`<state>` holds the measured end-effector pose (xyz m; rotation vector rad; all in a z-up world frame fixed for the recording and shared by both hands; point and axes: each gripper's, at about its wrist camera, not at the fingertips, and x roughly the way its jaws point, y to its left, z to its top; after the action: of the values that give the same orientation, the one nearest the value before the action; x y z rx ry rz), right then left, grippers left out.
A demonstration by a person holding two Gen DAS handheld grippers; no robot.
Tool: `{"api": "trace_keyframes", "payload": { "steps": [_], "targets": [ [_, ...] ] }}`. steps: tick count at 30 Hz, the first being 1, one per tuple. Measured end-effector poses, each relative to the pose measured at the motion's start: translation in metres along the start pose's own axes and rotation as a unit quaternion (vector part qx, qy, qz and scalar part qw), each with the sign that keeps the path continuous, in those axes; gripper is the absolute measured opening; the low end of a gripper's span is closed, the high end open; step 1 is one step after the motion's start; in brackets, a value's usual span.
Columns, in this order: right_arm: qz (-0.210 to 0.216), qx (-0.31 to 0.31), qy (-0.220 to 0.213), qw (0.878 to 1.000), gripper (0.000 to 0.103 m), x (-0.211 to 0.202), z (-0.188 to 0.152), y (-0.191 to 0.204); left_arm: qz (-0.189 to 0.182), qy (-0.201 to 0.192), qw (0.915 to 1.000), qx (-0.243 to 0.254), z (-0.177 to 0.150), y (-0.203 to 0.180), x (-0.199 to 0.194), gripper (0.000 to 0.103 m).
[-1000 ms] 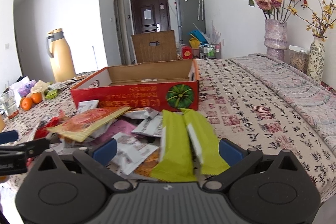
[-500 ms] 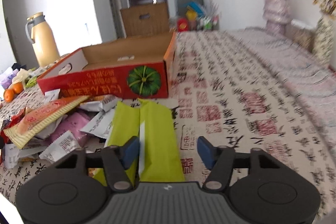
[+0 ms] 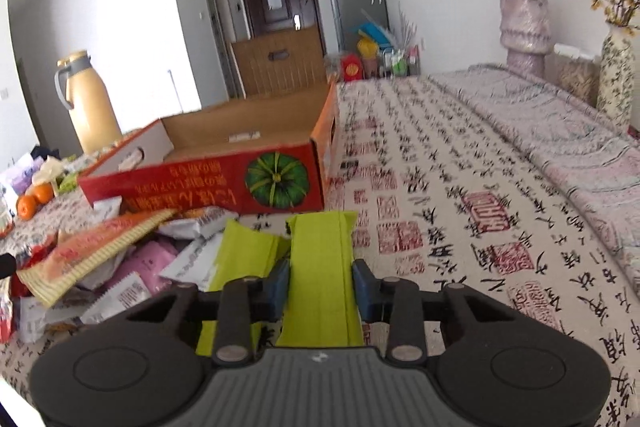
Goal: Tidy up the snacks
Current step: 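Grasp the lime-green snack bar with the right gripper while the left gripper grasps the silver-red packet, then carry both packets over the cardboard box and release them inside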
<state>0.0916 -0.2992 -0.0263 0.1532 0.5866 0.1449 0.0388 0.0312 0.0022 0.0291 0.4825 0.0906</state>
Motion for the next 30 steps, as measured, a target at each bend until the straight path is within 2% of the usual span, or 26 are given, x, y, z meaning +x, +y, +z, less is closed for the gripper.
{"api": "trace_keyframes", "payload": {
  "steps": [6, 10, 14, 17, 18, 22, 26, 30],
  "targets": [
    [-0.005, 0.012, -0.023, 1.0, 0.033, -0.01, 0.002, 0.006, 0.016, 0.028, 0.9994, 0.009, 0.002, 0.026, 0.024, 0.103],
    [-0.004, 0.014, -0.024, 1.0, 0.033, -0.01, 0.002, 0.013, -0.016, 0.061, 0.998, 0.005, -0.001, 0.036, 0.042, 0.103],
    [-0.006, 0.017, -0.025, 1.0, 0.033, -0.01, 0.002, 0.019, -0.043, 0.074, 0.9963, -0.006, -0.004, 0.04, 0.053, 0.101],
    [-0.008, 0.017, -0.026, 0.999, 0.033, -0.011, 0.003, 0.022, -0.066, 0.079, 0.9946, -0.014, -0.005, 0.041, 0.056, 0.087],
    [-0.009, 0.018, -0.026, 0.999, 0.033, -0.011, 0.003, 0.023, -0.076, 0.082, 0.9936, -0.017, -0.005, 0.042, 0.057, 0.079],
    [-0.01, 0.019, -0.028, 0.999, 0.033, -0.013, 0.004, 0.025, -0.091, 0.075, 0.9929, -0.019, -0.006, 0.042, 0.053, 0.066],
    [-0.007, 0.017, -0.031, 0.999, 0.033, -0.014, 0.005, 0.028, -0.092, 0.069, 0.9932, -0.02, -0.003, 0.044, 0.048, 0.057],
    [-0.003, 0.016, -0.035, 0.999, 0.033, -0.017, 0.007, 0.029, -0.094, 0.056, 0.9938, -0.02, 0.005, 0.045, 0.038, 0.039]
  ]
}}
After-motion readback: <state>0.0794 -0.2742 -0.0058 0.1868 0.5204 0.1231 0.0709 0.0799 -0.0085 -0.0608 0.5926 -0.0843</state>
